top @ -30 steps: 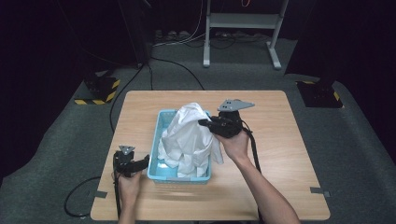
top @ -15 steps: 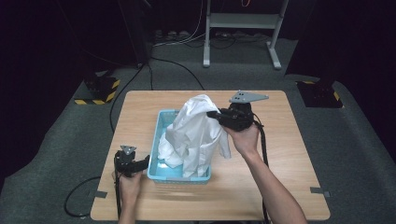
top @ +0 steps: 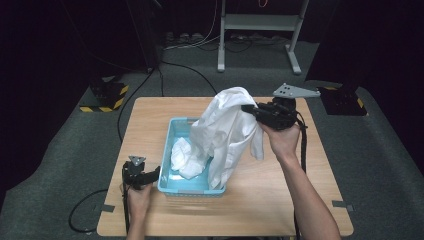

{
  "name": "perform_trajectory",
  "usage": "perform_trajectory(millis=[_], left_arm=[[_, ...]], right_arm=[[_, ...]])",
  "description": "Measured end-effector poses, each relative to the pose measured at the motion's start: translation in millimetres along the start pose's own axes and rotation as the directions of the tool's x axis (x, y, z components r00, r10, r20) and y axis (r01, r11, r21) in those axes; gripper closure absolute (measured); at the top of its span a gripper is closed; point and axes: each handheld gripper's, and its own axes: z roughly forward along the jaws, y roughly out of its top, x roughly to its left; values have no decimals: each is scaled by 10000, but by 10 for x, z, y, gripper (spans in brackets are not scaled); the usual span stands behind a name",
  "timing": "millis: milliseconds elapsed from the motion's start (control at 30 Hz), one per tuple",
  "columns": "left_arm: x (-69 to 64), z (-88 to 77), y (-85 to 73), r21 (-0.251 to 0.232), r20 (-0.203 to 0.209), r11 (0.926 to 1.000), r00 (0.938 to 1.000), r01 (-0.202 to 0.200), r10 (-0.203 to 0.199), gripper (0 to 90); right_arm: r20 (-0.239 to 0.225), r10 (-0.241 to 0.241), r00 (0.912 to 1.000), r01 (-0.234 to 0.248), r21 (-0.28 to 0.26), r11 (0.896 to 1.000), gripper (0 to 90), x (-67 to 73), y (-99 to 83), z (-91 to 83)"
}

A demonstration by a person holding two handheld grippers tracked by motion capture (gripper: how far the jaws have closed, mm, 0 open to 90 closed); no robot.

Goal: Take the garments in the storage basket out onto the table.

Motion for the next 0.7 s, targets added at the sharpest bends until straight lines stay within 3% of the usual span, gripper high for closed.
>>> perform_trajectory(millis=[433,700], left_arm=[[-2,1,0,2,-12,10000,10000,-7,7,124],[-2,1,0,-6,-16,10000,10000,-9,9,124]], right_arm=[[301,-72,9995,99,-922,9957,830,-44,175,-305],[755,-46,9971,175,-1706,9852,830,-109,286,-588]])
